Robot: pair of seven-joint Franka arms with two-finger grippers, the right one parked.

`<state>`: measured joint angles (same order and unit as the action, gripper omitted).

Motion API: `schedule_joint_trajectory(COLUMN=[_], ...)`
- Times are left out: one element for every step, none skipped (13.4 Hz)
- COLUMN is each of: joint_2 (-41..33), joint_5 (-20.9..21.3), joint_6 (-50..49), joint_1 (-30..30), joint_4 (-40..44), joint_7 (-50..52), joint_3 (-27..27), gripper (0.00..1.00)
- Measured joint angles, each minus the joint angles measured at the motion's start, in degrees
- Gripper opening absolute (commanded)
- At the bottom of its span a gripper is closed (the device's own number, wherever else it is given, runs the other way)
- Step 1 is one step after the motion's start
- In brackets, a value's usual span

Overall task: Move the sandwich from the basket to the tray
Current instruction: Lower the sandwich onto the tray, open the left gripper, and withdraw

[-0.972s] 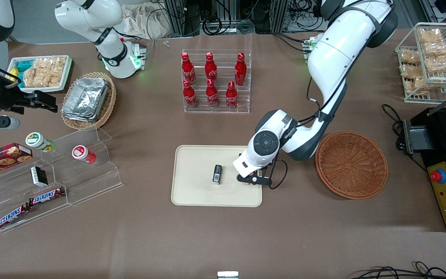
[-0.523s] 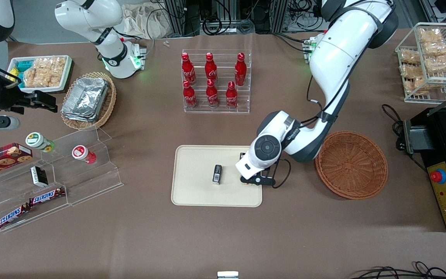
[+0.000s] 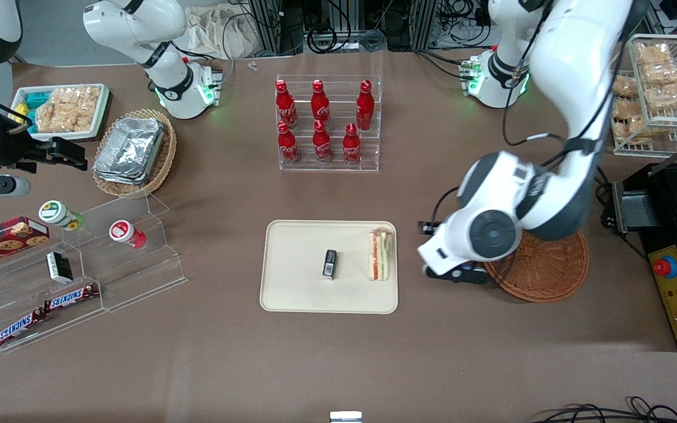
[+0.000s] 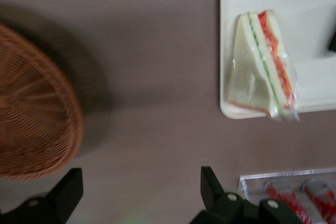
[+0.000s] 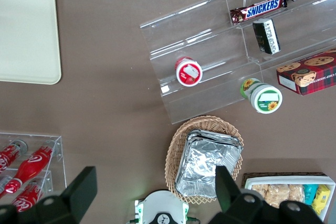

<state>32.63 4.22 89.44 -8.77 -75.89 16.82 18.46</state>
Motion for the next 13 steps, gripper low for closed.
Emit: schedule_joint_trajectory(joint_2=[-2.3,-4.6,-7.0,-9.3,-11.5,-13.5,-15.3,-16.9,-18.0,-18.7,-18.9,-18.9,-18.9], joint_5=[-0.1,-0.1,-0.1,-0.1,-0.1,-0.1,-0.1,0.0,0.0,0.0,0.0,0.0,0.0], joint_6=[-2.2,-4.1,-5.9,-7.3,-8.2,-8.6,-8.7,-8.7,-8.7,-8.7,-8.7,-8.7,-8.7], joint_1=[2.0,4.0,6.0,8.1,10.4,12.9,15.3,17.4,18.9,19.9,20.4,20.6,20.6], joint_4=[0.0,0.0,0.0,0.0,0.0,0.0,0.0,0.0,0.0,0.0,0.1,0.1,0.1], joint_7=[-3.6,-7.7,-11.9,-15.7,-18.9,-21.3,-23.1,-24.1,-24.1,-23.0,-21.0,-19.2,-18.1], joint_3=[0.0,-0.1,-0.1,-0.2,-0.4,-0.4,-0.5,-0.7,-1.4,-2.5,-3.6,-4.5,-4.9], gripper=[0.99,0.99,0.99,0.99,0.99,0.99,0.99,0.99,0.99,0.99,0.99,0.99,0.99])
